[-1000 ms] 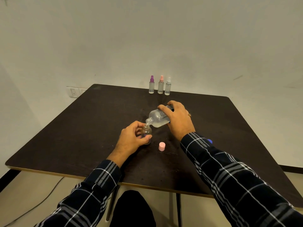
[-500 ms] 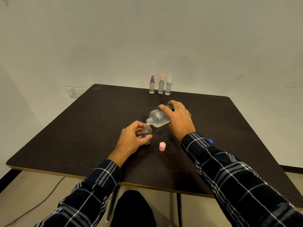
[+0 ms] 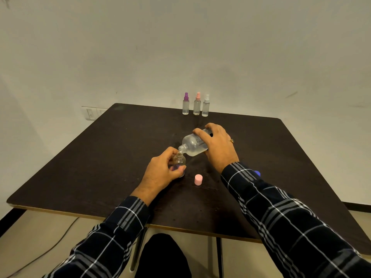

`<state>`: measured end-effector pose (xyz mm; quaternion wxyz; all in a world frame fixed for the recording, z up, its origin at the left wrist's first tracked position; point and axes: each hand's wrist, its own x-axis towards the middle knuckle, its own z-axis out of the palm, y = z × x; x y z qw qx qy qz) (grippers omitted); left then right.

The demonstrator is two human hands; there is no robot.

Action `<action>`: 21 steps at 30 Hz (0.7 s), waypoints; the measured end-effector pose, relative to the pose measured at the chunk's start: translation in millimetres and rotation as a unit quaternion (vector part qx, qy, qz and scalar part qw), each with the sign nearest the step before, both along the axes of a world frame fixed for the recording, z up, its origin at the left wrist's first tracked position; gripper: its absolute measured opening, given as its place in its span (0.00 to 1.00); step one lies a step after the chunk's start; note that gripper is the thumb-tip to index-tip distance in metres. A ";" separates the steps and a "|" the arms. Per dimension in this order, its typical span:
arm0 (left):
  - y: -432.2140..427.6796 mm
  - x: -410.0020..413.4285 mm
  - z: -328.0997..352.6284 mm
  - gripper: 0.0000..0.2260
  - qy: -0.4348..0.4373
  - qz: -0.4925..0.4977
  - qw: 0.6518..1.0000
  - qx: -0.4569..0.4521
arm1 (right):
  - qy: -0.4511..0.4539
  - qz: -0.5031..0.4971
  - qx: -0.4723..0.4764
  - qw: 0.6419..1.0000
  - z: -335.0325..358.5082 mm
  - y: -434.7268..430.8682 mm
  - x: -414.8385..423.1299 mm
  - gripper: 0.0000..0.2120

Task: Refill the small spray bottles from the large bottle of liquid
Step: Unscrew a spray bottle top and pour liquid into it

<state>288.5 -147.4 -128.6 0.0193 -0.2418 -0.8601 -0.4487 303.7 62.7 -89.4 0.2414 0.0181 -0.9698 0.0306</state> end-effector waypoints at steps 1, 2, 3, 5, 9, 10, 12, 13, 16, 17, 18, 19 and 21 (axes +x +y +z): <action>-0.3 0.1 -0.2 0.15 0.002 0.001 1.000 0.000 | 0.000 0.002 -0.002 1.000 -0.1 -0.1 0.1 0.33; -0.4 -0.1 -0.3 0.15 0.004 0.002 1.000 0.002 | 0.001 0.004 -0.004 1.000 -0.4 0.0 -0.4 0.33; -0.5 -0.2 -0.4 0.15 0.006 0.002 1.000 0.004 | 0.002 0.005 -0.005 1.000 -0.4 0.2 -0.6 0.33; -0.4 0.0 -0.3 0.14 0.006 0.001 1.000 0.004 | -0.001 0.008 -0.006 1.000 -0.3 0.4 -1.0 0.32; -0.3 -0.1 1.2 0.14 -0.001 0.000 1.000 0.004 | 0.004 0.010 -0.011 1.000 -0.7 1.4 -0.9 0.32; -0.4 -0.1 1.6 0.14 -0.004 0.000 1.000 0.006 | 0.003 0.009 -0.014 1.000 -1.0 1.7 -0.9 0.32; -0.5 -0.4 1.9 0.13 -0.010 -0.003 1.000 0.009 | -0.002 0.008 -0.020 1.000 -2.4 2.1 -1.1 0.32; -0.5 -0.3 2.2 0.13 -0.012 -0.005 1.000 0.010 | -0.005 0.007 -0.024 1.000 -3.5 2.2 -1.2 0.32; 0.0 -0.5 2.5 0.13 -0.015 -0.006 1.000 0.013 | -0.011 0.006 -0.039 0.999 -6.3 2.8 -1.4 0.32; -0.1 -0.8 2.5 0.13 -0.016 -0.007 1.000 0.014 | -0.012 0.006 -0.043 0.999 -6.9 3.0 -1.3 0.32; -0.1 -1.0 2.5 0.13 -0.017 -0.008 1.000 0.014 | -0.013 0.008 -0.046 0.999 -6.8 3.2 -1.2 0.32; -0.2 -1.1 2.4 0.13 -0.017 -0.009 1.000 0.015 | -0.013 0.009 -0.050 0.999 -6.6 3.5 -1.2 0.32; -0.4 -1.1 2.1 0.13 -0.018 -0.010 1.000 0.016 | -0.014 0.012 -0.058 0.998 -6.5 3.9 -1.6 0.31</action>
